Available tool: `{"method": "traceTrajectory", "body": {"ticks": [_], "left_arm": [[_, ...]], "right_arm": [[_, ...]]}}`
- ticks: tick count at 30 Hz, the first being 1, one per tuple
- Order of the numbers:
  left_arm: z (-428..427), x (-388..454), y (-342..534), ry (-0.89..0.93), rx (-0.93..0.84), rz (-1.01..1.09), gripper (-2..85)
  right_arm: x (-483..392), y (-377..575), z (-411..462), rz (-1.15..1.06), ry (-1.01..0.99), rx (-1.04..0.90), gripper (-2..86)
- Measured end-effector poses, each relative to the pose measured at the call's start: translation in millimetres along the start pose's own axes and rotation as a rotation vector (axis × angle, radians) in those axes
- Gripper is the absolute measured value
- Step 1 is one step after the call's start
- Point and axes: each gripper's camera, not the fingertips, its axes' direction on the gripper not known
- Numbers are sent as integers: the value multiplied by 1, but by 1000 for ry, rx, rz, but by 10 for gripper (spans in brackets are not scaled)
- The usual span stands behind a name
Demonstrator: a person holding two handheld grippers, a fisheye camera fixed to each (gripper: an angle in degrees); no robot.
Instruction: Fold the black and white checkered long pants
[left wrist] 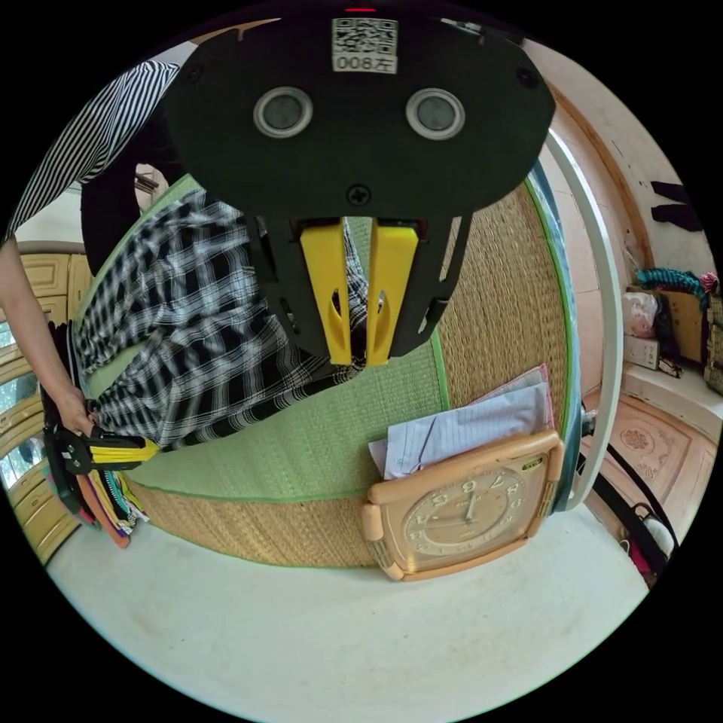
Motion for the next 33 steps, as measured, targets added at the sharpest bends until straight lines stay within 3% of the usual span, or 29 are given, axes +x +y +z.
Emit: {"method": "traceTrajectory", "body": {"ticks": [14, 23, 33], "left_arm": [[-35, 51, 102, -2, 47, 126, 25], [-2, 72, 187, 9, -66, 133, 23], [26, 78, 225, 49, -79, 24, 23]], "right_arm": [[-103, 147, -107, -39, -55, 75, 1], [-198, 222, -68, -127, -112, -61, 2], [-232, 256, -29, -116, -185, -113, 2]]}}
